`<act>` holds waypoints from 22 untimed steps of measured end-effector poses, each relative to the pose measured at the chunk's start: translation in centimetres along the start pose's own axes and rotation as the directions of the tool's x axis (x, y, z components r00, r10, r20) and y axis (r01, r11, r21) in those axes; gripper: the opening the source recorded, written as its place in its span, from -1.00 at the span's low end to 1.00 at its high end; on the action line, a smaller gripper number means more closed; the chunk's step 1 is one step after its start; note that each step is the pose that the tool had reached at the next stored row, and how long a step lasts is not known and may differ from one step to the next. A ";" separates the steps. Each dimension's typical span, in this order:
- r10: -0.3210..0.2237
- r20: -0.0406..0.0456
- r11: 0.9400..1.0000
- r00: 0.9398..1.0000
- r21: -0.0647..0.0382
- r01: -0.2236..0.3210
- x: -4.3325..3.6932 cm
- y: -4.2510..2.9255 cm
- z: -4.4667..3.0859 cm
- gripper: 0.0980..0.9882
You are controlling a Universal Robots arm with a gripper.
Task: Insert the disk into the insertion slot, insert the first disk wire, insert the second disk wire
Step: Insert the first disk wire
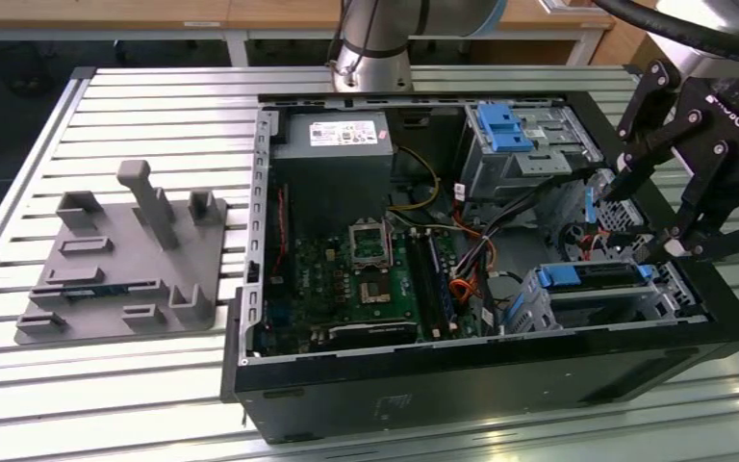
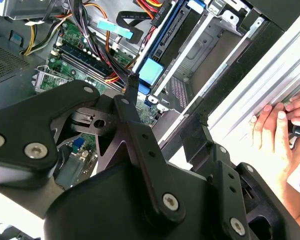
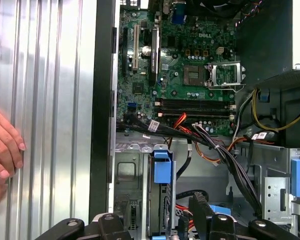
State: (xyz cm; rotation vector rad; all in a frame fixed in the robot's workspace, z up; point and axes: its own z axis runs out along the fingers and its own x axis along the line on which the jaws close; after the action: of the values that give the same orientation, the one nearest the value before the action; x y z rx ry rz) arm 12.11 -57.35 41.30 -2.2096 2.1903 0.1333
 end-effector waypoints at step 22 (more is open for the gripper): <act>0.053 -0.045 0.999 0.998 -0.003 -0.053 -1.71 -3.37 0.85 0.15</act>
State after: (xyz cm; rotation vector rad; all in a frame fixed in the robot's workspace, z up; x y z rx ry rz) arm 15.43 -55.54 40.45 -2.1782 2.2745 0.0901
